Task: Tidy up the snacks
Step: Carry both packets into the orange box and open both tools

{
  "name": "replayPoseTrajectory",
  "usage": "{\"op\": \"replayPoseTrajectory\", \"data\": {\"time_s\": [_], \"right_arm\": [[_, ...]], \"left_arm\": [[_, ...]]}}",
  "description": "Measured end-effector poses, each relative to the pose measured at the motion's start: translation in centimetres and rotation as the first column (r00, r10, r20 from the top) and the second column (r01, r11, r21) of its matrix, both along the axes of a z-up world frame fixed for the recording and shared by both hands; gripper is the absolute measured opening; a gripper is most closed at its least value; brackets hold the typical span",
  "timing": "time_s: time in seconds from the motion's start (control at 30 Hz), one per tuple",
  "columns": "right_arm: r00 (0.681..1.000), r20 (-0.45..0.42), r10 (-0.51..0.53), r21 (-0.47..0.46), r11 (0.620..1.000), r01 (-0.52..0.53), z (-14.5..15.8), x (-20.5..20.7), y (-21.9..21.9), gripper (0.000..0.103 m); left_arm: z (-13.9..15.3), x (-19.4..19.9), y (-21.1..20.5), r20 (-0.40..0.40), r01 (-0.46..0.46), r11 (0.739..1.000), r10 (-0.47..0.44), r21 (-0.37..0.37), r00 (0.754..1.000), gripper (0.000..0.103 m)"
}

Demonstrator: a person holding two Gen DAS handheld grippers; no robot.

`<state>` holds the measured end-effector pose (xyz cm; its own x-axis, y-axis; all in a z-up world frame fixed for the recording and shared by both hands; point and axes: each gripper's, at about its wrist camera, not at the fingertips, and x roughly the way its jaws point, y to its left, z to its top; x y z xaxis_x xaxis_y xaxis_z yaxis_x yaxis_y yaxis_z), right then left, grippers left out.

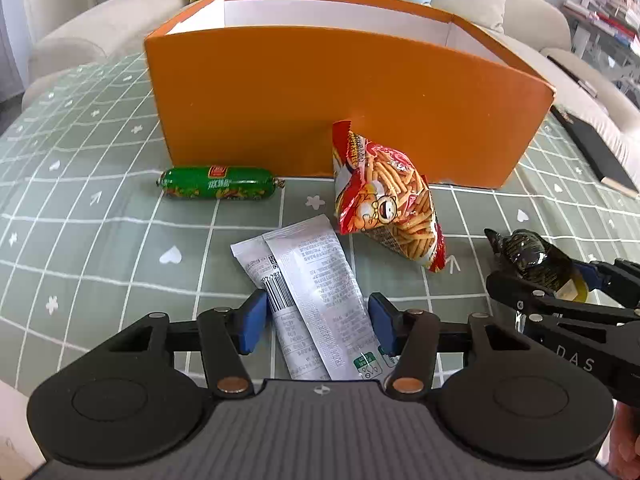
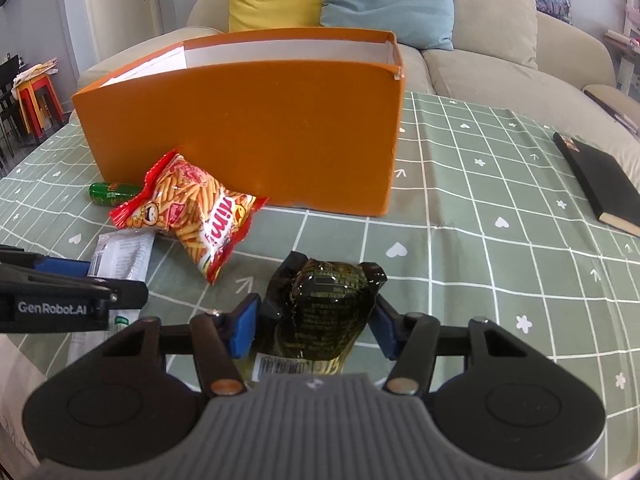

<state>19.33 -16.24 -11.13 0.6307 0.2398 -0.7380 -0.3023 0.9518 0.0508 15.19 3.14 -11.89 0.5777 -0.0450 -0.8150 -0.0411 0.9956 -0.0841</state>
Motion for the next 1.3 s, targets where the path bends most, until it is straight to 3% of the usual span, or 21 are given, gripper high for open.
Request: {"op": "replayPoseTrajectory", "data": {"time_s": [0.4,0.67,0.97,1.13,1.3], "right_arm": [[0.999,0.044,0.031,0.013,0.999,-0.032,1.9,-1.9,0.0,0.047],[0.992,0.118,0.041,0.032,0.998,-0.045,5.0,-2.7,0.3,0.046],[0.978,0.201,0.061,0.058,0.996,-0.074,9.1,-1.0,1.1,0.046],[0.964,0.257,0.072,0.065,0.994,-0.091,11.8,1.4,1.9,0.046],[0.954,0.285,0.096,0.036,0.993,-0.111,13.5,4.6,3.5,0.046]], "left_arm": [[2.2,-1.7,1.2,0.039,-0.051,0.998,0.052,-0.045,0.998,0.061],[5.9,-2.4,1.9,0.132,-0.064,0.996,0.072,-0.066,0.989,0.061],[10.4,0.1,1.5,0.242,-0.015,1.0,0.012,0.01,0.97,0.061],[13.4,2.6,0.9,0.311,0.021,0.997,-0.042,0.071,0.95,0.061],[15.2,5.8,0.4,0.331,0.034,0.99,-0.079,0.14,0.94,0.061]]}}
